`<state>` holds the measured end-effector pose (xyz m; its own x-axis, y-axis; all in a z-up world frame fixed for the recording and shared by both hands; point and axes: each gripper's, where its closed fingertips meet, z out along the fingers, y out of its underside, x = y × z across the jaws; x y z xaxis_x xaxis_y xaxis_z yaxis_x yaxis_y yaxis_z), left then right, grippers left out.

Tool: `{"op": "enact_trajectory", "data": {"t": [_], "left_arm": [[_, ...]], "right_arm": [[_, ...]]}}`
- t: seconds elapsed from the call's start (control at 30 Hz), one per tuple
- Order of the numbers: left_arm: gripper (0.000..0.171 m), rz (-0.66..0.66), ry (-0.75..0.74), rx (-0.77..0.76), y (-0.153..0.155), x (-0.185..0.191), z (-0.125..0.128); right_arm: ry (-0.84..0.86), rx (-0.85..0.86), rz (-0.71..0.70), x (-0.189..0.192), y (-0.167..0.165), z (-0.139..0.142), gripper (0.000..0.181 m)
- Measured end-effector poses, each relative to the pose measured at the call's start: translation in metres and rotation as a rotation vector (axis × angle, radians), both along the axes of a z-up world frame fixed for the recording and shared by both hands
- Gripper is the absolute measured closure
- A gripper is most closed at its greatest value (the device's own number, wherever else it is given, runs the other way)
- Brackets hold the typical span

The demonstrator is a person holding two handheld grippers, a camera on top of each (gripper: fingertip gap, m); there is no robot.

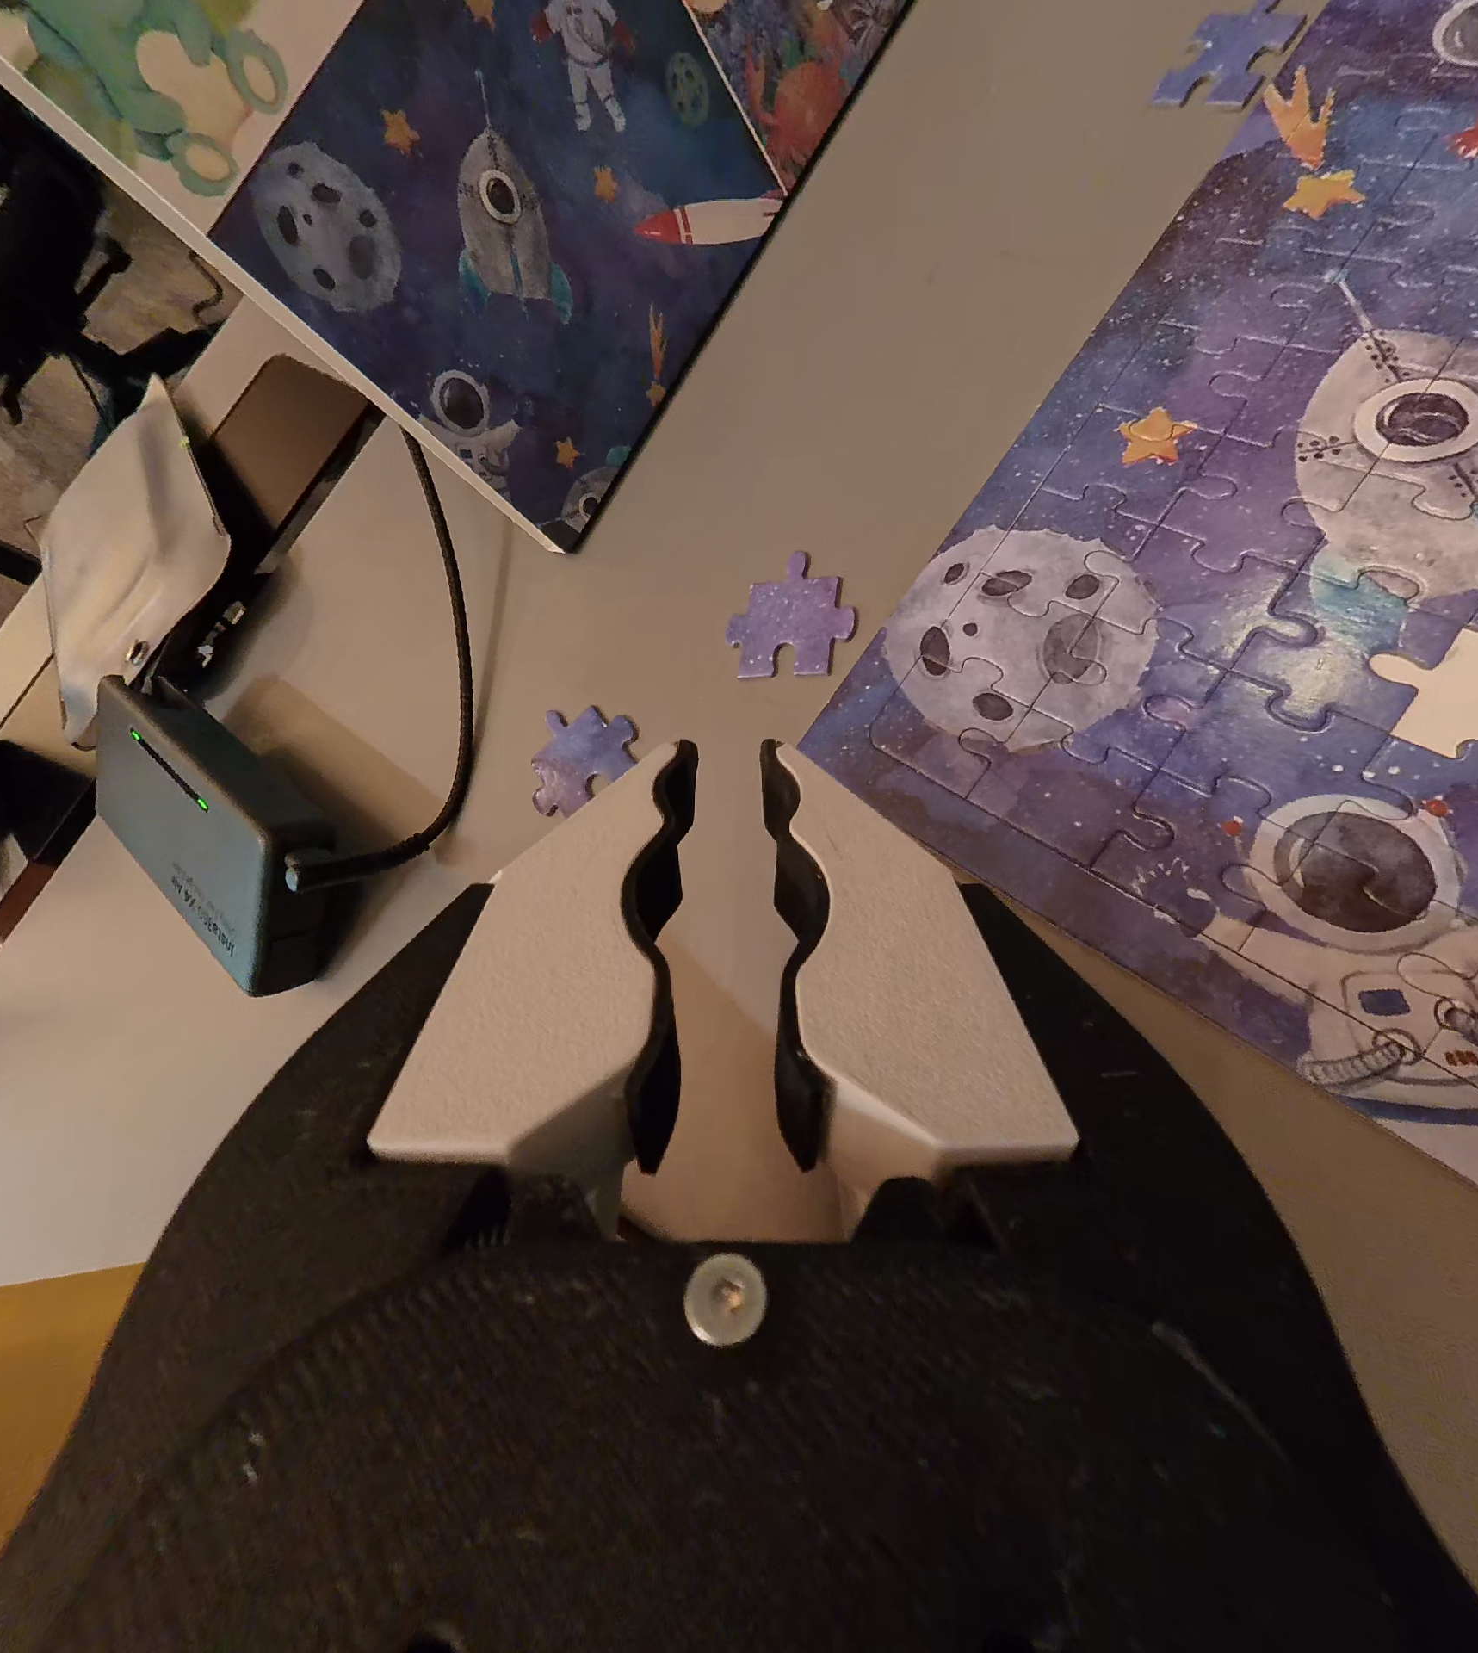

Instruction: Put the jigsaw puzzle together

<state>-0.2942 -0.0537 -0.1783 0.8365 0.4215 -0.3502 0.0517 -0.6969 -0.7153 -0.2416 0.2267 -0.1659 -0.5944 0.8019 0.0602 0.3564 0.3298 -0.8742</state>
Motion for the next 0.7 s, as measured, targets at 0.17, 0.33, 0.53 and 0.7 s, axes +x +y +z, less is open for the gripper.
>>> {"op": "enact_trajectory", "data": {"t": [0.17, 0.33, 0.53, 0.7], "left_arm": [[0.159, -0.012, -0.007, 0.001, 0.004, 0.003, -0.001], [0.158, -0.045, -0.037, 0.030, 0.014, 0.013, 0.000], [0.157, -0.073, -0.014, 0.013, 0.022, 0.021, 0.002], [0.157, -0.084, 0.003, 0.009, 0.025, 0.024, 0.005]], "right_arm": [[-0.028, 0.022, 0.031, -0.002, -0.026, -0.012, 0.148], [-0.071, -0.012, 0.056, -0.007, -0.051, -0.017, 0.148], [-0.131, 0.110, 0.041, -0.013, -0.058, -0.037, 0.145], [-0.091, 0.227, -0.081, -0.025, -0.025, -0.040, 0.151]]}}
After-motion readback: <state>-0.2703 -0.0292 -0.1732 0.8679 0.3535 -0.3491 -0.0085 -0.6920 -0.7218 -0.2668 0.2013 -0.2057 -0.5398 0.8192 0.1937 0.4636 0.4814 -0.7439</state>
